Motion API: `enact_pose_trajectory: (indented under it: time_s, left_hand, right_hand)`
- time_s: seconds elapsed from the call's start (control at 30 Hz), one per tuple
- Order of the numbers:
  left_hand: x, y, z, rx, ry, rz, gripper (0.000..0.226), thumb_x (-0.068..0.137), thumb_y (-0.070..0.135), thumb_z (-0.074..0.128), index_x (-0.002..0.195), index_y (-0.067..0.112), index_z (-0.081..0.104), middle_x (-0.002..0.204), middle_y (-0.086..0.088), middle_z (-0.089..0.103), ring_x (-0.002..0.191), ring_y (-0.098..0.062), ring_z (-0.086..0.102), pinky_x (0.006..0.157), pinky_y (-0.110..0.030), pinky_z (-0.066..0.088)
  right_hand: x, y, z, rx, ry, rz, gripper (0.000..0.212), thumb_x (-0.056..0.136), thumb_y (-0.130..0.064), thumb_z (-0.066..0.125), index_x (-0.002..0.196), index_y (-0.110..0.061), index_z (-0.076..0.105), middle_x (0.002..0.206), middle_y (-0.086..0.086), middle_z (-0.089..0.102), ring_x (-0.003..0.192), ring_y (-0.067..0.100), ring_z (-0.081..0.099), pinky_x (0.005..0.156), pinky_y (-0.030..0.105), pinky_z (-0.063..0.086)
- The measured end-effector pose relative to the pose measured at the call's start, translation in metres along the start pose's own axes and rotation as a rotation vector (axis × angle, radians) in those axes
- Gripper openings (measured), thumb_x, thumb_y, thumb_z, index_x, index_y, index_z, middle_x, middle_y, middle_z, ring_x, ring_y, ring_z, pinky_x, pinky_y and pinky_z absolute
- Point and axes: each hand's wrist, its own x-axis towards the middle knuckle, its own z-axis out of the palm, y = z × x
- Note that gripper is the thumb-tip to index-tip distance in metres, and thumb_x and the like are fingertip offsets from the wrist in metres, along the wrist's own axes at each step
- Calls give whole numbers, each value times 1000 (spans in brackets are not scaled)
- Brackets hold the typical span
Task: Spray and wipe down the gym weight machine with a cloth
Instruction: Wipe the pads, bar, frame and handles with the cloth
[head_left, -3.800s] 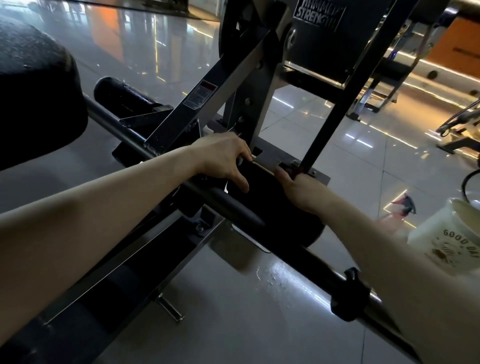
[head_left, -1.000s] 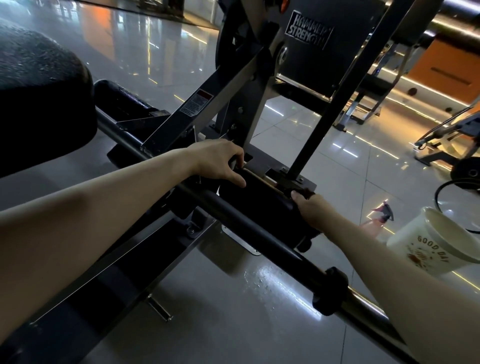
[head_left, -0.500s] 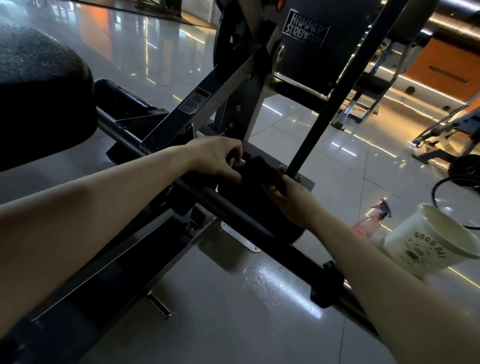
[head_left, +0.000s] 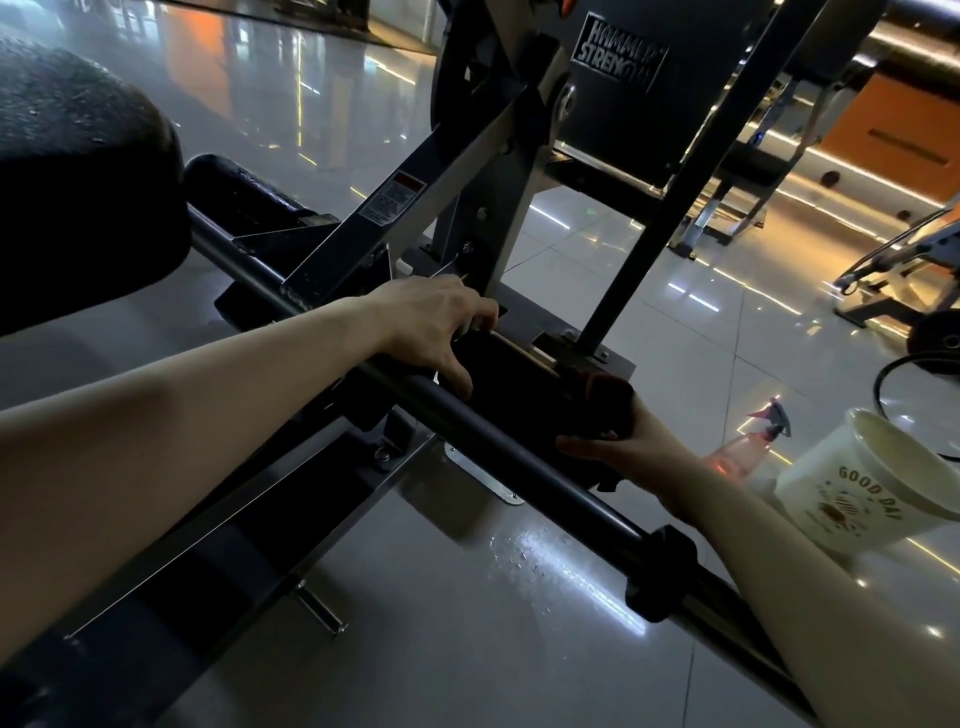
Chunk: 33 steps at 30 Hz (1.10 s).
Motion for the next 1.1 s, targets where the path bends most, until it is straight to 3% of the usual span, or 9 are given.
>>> enact_pose_trajectory:
  time_s: [0.17,0.27,0.37,0.47,0.6,0.7,0.87,1.0,1.1]
  left_hand:
    - [7,-8,2,-16,0,-10,87,64,86,67,136,40,53,128,12,57,118,-10,53,97,-42,51]
    - [7,-7,4,-38,14,-34,82,74,85,60,139,36,55,129,11,58,119,-12,55,93,-39,50]
    - [7,-5,5,-51,76,-61,69,81,83,54,132,37,59,125,11,59,113,-12,57,81,-35,47]
    - [6,-1,5,-40,89,-60,62,87,78,52,127,34,63,124,10,59,111,-11,56,80,-35,43]
    - [7,-2,3,-38,65,-58,68,81,85,50,126,37,64,125,12,59,114,-11,55,82,-36,47]
    - [6,-1,1,-37,-8,-74,78,61,94,58,118,40,61,119,14,57,110,-11,56,88,-41,53]
    - [1,-1,-1,-42,28,-114,70,63,70,84,114,25,65,110,7,61,95,-14,63,80,-36,54]
    - [2,2,-2,22,4,-83,83,52,84,73,115,31,66,113,15,61,102,-10,61,89,-41,55]
    - [2,0,-2,74,-28,-64,102,49,84,71,135,33,56,133,14,55,122,-11,51,100,-47,50]
  right_hand:
    - [8,2,-11,129,-51,120,88,59,-48,90,134,-24,52,123,10,67,107,29,69,94,50,57]
    - [8,-5,-15,182,-96,240,64,78,-54,76,127,-17,58,112,16,72,96,32,72,77,44,61]
    - [13,-9,-9,231,14,387,47,97,-55,56,114,-11,60,89,15,71,74,29,72,63,38,58]
    - [17,-19,-2,163,56,456,47,102,-53,49,104,-8,60,74,12,69,62,26,68,64,37,57]
    - [29,-45,17,-258,252,155,44,103,-46,50,125,-9,60,101,9,65,92,26,64,87,33,53]
    - [44,-77,54,-552,170,-72,56,99,-63,40,136,-24,53,121,7,65,104,28,63,96,44,51]
    - [62,-104,92,-454,92,-189,67,100,-60,39,153,-20,36,148,11,48,132,32,49,113,49,37]
    - [39,-69,55,-749,128,-212,56,103,-46,44,152,-21,33,138,13,56,122,32,56,101,40,44]
    - [24,-46,18,-524,78,-100,44,102,-43,51,140,-21,49,103,4,67,88,24,65,83,36,51]
